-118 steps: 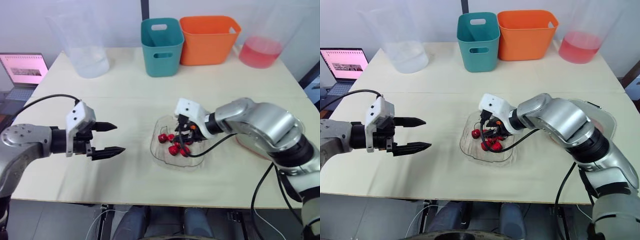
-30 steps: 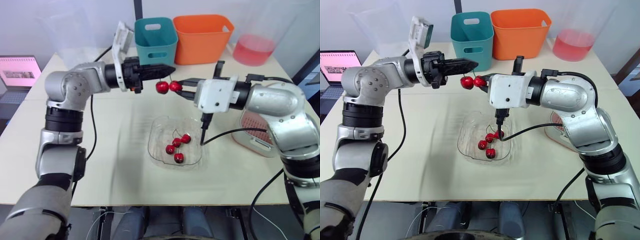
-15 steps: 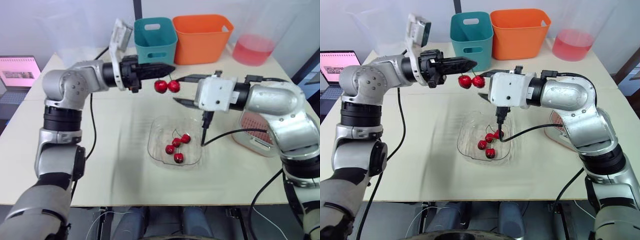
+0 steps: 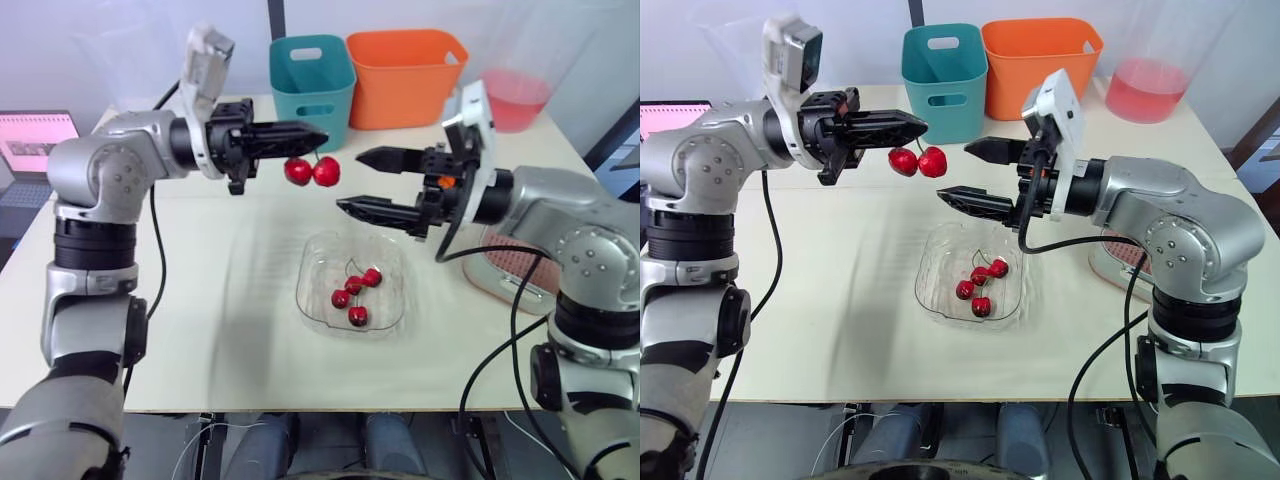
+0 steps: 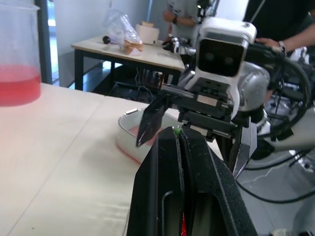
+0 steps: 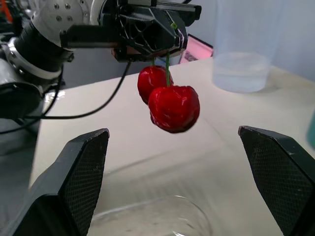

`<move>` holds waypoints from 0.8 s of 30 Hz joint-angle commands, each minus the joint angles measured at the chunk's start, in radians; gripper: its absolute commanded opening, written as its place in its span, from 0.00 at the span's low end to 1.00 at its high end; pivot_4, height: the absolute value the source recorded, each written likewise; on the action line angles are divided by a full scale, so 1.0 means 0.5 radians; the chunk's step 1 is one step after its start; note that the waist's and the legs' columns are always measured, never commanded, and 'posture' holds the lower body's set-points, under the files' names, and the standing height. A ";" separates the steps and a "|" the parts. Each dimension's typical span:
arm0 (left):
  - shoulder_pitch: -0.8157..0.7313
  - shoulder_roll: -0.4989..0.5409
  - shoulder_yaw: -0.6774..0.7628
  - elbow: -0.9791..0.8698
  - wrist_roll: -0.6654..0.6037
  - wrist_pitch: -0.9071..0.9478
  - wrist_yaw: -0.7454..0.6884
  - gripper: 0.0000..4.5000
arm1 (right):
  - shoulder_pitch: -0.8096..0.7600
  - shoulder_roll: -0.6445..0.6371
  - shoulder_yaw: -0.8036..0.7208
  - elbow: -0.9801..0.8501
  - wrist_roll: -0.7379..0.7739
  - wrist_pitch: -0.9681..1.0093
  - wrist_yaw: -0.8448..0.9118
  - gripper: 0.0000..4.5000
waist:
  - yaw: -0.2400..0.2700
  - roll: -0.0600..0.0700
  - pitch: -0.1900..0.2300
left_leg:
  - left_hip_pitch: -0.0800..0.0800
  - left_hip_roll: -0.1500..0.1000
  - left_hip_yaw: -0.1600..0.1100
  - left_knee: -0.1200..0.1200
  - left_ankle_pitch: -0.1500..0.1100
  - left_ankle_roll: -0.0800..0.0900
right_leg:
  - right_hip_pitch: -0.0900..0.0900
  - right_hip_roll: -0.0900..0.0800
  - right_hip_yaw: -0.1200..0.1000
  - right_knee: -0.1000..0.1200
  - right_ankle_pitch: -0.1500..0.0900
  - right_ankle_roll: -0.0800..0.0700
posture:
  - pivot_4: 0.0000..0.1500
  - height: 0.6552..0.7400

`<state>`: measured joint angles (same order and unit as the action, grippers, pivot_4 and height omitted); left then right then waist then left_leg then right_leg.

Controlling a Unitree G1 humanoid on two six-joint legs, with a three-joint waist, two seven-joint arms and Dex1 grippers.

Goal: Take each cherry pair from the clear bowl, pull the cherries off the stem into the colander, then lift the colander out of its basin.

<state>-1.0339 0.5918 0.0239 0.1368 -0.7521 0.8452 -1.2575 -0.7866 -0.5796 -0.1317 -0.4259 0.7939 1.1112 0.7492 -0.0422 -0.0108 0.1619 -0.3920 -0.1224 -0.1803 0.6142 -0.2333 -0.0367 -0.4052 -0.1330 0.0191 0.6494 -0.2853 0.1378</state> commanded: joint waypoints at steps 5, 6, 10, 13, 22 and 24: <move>0.011 0.027 0.036 -0.151 -0.028 -0.004 0.002 0.00 | -0.101 0.063 0.055 0.025 0.123 0.016 -0.076 0.99 | -0.002 0.000 0.000 | 0.000 0.000 0.000 0.000 0.000 0.000 | 0.000 0.000 0.000 0.000 0.000 0.000 | 1.00 1.00; 0.012 0.026 0.035 -0.154 -0.026 -0.006 0.004 0.00 | -0.102 0.068 0.073 0.029 0.122 0.009 -0.077 0.99 | -0.004 0.000 0.000 | 0.000 0.000 0.000 0.000 0.000 0.000 | 0.000 0.000 0.000 0.000 0.000 0.000 | 1.00 1.00; 0.018 0.019 0.029 -0.165 -0.018 -0.018 0.009 0.00 | -0.109 0.096 0.110 0.040 0.138 -0.002 -0.092 0.99 | -0.004 0.000 0.000 | 0.000 0.000 0.000 0.000 0.000 0.000 | -0.001 0.000 0.000 0.001 0.000 0.000 | 1.00 1.00; 0.023 0.011 0.022 -0.173 -0.012 -0.023 0.019 0.00 | -0.119 0.119 0.120 0.047 0.157 -0.008 -0.104 0.99 | -0.003 0.000 0.000 | 0.000 0.000 0.001 0.000 0.000 0.000 | -0.001 0.000 0.000 0.001 0.000 0.000 | 1.00 1.00; 0.031 0.003 0.016 -0.185 -0.012 -0.023 0.031 0.00 | -0.135 0.139 0.124 0.060 0.180 -0.029 -0.167 0.88 | -0.003 0.000 0.000 | 0.000 0.000 0.000 0.000 0.000 0.000 | -0.001 0.000 0.000 0.001 0.000 0.000 | 1.00 1.00; 0.033 0.004 0.015 -0.187 -0.013 -0.022 0.030 0.00 | -0.135 0.142 0.127 0.055 0.182 -0.034 -0.182 0.69 | -0.003 0.000 0.000 | 0.000 0.000 0.000 0.000 0.000 0.000 | -0.001 0.000 0.000 0.001 0.000 0.000 | 1.00 1.00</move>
<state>-1.0139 0.5876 0.0198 0.0735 -0.7527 0.8449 -1.2393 -0.8289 -0.5179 -0.0545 -0.3854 0.8696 1.1141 0.6648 -0.0436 -0.0108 0.1619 -0.3922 -0.1225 -0.1801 0.6143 -0.2333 -0.0367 -0.4057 -0.1331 0.0191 0.6499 -0.2852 0.1379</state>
